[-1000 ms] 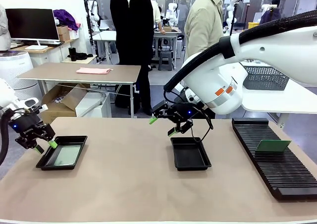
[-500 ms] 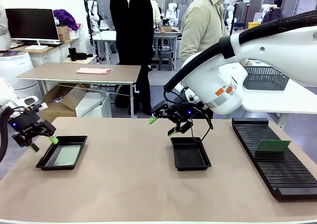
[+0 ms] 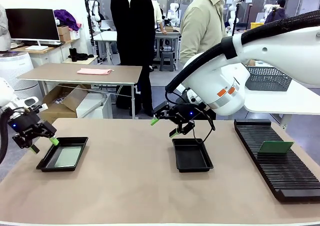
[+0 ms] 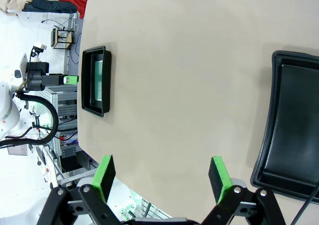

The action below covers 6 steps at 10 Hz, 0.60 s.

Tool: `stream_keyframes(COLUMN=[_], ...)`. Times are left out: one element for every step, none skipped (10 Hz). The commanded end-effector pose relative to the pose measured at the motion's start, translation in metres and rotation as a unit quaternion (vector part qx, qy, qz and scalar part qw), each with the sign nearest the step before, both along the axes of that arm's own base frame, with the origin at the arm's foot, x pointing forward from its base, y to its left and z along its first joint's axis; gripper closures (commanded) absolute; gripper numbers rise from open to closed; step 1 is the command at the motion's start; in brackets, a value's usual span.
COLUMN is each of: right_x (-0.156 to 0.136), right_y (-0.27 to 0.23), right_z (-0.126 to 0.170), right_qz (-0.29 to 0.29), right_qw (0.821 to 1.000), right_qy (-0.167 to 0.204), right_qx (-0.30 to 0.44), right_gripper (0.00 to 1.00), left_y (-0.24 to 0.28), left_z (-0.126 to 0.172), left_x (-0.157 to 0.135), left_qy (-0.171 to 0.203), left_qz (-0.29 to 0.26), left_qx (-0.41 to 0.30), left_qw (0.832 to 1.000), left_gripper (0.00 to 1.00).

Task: Inspect and transfer BCBs to ESD trays.
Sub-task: Pick up the ESD tray and place it on the left side of the table, then pick up the Blank PCB from the PCB Rack and place it in the right ESD tray.

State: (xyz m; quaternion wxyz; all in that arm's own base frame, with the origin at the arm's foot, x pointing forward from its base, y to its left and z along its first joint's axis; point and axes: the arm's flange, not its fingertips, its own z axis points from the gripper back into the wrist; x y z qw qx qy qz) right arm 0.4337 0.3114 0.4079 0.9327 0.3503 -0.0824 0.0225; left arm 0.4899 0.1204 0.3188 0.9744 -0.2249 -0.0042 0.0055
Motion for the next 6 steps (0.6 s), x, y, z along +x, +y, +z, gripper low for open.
stream_keyframes(right_x=[0.0010,0.0010,0.0010,0.0010,0.0010,0.0010], right_y=[0.0029,0.0029,0.0029,0.0029,0.0029,0.0029], right_z=[0.0007,0.0007,0.0007,0.0007,0.0007,0.0007], right_qz=[-0.005,-0.005,-0.005,-0.005,-0.005,-0.005], right_qw=[1.000,1.000,1.000,1.000,1.000,1.000], right_qy=[0.006,0.006,0.006,0.006,0.006,0.006], right_qx=[-0.006,-0.006,-0.006,-0.006,-0.006,-0.006], right_gripper=[0.00,0.00,0.00,0.00,0.00,0.00], left_y=[0.0003,0.0003,0.0003,0.0003,0.0003,0.0003], left_z=[0.0000,0.0000,0.0000,0.0000,0.0000,0.0000], left_x=[0.0004,0.0004,0.0004,0.0004,0.0004,0.0004], left_qy=[-0.003,-0.003,-0.003,-0.003,-0.003,-0.003], left_qz=[-0.002,-0.002,-0.002,-0.002,-0.002,-0.002], left_qx=[0.000,0.000,0.000,0.000,0.000,0.000], left_qw=[1.000,1.000,1.000,1.000,1.000,1.000], left_gripper=[0.00,0.00,0.00,0.00,0.00,0.00])
